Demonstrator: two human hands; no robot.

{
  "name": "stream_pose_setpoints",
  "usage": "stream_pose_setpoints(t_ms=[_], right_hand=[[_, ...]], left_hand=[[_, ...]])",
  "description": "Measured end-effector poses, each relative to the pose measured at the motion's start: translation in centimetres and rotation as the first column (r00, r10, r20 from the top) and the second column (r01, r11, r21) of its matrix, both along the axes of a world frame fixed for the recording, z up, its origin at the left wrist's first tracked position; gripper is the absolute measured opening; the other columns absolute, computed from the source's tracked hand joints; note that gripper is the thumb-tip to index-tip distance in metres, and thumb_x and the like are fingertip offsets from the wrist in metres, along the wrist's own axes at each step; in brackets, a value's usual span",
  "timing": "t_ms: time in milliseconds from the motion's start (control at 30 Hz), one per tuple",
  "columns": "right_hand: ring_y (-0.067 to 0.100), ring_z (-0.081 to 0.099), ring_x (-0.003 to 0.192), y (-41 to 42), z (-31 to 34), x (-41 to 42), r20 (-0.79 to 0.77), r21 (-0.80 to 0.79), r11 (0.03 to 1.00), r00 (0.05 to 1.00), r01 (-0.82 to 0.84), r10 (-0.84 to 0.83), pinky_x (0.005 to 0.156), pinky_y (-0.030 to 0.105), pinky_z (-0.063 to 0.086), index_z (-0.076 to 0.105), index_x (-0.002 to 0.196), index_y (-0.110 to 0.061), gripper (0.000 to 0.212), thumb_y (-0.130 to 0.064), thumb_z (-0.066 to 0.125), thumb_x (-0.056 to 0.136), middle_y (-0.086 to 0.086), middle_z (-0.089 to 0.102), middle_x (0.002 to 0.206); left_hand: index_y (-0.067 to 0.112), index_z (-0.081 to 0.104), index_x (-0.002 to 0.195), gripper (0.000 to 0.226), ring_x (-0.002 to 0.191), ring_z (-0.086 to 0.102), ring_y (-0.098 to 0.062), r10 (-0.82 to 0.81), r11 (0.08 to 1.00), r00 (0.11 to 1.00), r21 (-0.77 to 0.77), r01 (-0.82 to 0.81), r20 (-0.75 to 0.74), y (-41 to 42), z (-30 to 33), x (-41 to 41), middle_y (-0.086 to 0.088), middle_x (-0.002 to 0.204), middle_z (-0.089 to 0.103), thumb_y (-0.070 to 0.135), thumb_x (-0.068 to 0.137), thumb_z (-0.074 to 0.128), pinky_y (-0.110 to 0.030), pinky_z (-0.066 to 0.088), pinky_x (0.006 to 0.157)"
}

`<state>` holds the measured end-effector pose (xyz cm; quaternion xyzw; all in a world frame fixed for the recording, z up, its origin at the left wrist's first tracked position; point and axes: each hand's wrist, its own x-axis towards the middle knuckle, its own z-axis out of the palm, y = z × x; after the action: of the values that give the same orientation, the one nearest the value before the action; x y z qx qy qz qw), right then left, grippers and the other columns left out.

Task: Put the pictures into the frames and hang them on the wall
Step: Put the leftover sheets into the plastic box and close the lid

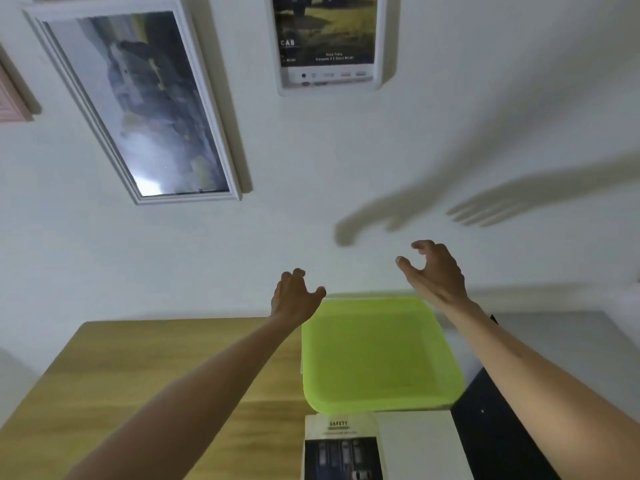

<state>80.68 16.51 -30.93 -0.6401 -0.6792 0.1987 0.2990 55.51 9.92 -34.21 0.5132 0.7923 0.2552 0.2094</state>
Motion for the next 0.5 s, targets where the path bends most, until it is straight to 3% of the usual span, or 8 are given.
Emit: stream_pose_setpoints(t_ms=[233, 367, 500], right_hand=[[0.032, 0.053, 0.123, -1.7, -10.3, 6.8, 0.177, -0.437, 0.897, 0.984, 0.074, 0.005, 0.096, 0.041, 0.047, 0.039, 0.145, -0.016, 0.074, -0.058, 0.06, 0.087, 0.013, 0.042, 0.143], [0.033, 0.05, 0.127, -1.7, -13.4, 8.6, 0.245, -0.528, 0.843, 0.969, 0.1, 0.039, 0.095, 0.041, 0.045, 0.033, 0.148, -0.014, 0.08, -0.057, 0.062, 0.087, 0.014, 0.04, 0.144], [0.033, 0.048, 0.128, -0.2, -14.9, 9.3, 0.256, -0.552, 0.829, 0.965, 0.094, 0.062, 0.097, 0.044, 0.046, 0.032, 0.149, -0.012, 0.085, -0.057, 0.065, 0.085, 0.014, 0.04, 0.144]], left_hand=[[0.004, 0.049, 0.122, 0.064, 0.115, 0.054, -0.032, 0.051, 0.928, 0.999, -0.371, -0.047, 0.001, -3.2, -8.6, 1.0, -0.014, 0.128, 0.051, 0.047, 0.08, 0.071, -0.039, 0.049, 0.088], [0.005, 0.047, 0.128, 0.075, 0.114, 0.055, -0.029, 0.084, 0.878, 0.996, -0.475, -0.061, 0.027, -4.4, -11.7, 2.0, -0.014, 0.13, 0.05, 0.053, 0.078, 0.074, -0.037, 0.049, 0.085], [0.007, 0.057, 0.119, 0.073, 0.112, 0.057, -0.029, 0.109, 0.847, 0.99, -0.529, -0.047, 0.086, -4.8, -13.5, 3.1, -0.01, 0.118, 0.06, 0.058, 0.072, 0.077, -0.036, 0.055, 0.082]])
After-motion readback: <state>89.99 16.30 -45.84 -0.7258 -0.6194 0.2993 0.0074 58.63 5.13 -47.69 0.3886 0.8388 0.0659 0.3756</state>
